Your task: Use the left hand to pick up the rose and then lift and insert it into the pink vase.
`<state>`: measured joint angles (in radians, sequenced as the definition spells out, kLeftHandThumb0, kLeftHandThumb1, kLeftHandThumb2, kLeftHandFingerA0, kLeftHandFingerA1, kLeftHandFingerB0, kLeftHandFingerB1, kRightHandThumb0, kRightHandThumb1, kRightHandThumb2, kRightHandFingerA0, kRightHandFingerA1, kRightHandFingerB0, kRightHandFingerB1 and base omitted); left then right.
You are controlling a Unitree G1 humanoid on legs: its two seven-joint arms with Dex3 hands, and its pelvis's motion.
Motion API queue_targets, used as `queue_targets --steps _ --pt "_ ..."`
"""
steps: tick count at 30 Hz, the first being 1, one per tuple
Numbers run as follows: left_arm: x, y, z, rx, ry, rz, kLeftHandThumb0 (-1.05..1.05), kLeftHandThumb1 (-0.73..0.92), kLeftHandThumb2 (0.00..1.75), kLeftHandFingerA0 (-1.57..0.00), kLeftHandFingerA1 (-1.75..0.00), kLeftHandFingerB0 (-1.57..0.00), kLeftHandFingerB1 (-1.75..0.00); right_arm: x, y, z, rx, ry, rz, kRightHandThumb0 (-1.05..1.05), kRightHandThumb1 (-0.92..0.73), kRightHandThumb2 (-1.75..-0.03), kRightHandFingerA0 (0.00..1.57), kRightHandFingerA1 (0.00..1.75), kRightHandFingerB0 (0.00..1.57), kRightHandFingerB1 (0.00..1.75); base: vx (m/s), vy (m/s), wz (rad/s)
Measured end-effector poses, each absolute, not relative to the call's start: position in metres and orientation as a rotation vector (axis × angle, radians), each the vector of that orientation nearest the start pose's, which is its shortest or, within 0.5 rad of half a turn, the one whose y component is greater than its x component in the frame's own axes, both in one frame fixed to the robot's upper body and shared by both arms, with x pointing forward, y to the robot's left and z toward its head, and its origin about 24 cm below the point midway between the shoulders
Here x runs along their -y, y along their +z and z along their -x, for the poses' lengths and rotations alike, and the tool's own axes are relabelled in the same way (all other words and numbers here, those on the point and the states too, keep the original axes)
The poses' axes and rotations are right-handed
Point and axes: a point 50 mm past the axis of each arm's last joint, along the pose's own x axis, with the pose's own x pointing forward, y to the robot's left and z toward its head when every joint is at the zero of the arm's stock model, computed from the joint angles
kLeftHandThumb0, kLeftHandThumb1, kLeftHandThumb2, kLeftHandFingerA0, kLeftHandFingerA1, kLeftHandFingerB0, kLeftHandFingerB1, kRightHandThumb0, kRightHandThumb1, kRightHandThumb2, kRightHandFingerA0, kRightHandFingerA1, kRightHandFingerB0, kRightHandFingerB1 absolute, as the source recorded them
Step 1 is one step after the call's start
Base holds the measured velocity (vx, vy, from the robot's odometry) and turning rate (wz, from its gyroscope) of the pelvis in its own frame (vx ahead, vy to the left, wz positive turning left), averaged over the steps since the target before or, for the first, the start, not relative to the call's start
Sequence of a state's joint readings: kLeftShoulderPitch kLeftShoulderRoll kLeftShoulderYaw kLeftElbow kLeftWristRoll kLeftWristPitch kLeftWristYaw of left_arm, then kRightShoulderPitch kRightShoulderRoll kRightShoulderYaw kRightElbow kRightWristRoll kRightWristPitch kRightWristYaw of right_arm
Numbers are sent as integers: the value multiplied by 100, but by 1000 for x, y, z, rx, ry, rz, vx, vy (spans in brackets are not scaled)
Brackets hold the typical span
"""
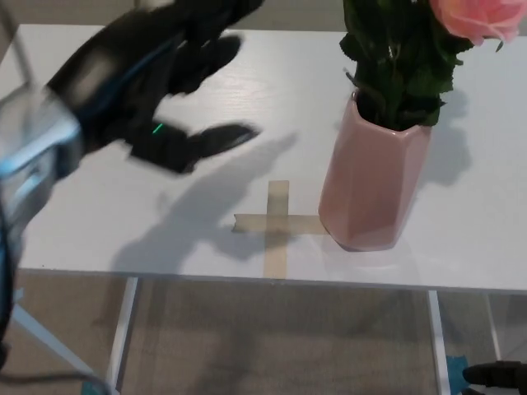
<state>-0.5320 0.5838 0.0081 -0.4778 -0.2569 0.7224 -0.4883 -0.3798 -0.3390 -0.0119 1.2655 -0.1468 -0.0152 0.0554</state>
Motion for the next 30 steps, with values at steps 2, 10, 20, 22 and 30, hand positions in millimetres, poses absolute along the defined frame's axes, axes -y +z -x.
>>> queue_targets --steps 2,10,20,22,30 --pt "-169 221 -271 143 -573 -460 -73 40 80 -4 -17 -7 -20 266 -93 -232 -884 -58 407 -38 -65 -60 57 40 56 39 0 0 0" --pt "-206 173 -238 14 -498 -423 -64 45 55 -27 -32 -29 -30 267 -97 -225 -896 -61 406 -36 -65 -60 58 40 59 40 0 0 0" --pt "-258 105 -185 -232 -357 -307 -64 39 58 -29 -35 -34 -34 271 -108 -204 -942 -81 399 -35 -65 -60 61 41 59 40 0 0 0" --pt "-265 94 -176 -274 -334 -283 -63 39 75 -27 -42 -33 -43 272 -110 -199 -951 -84 399 -36 -65 -60 62 41 58 39 0 0 0" --pt "-298 32 -134 -494 -211 -164 -63 49 56 -42 -36 -41 -35 272 -119 -183 -986 -99 402 -42 -56 -90 56 58 49 54 0 0 0"
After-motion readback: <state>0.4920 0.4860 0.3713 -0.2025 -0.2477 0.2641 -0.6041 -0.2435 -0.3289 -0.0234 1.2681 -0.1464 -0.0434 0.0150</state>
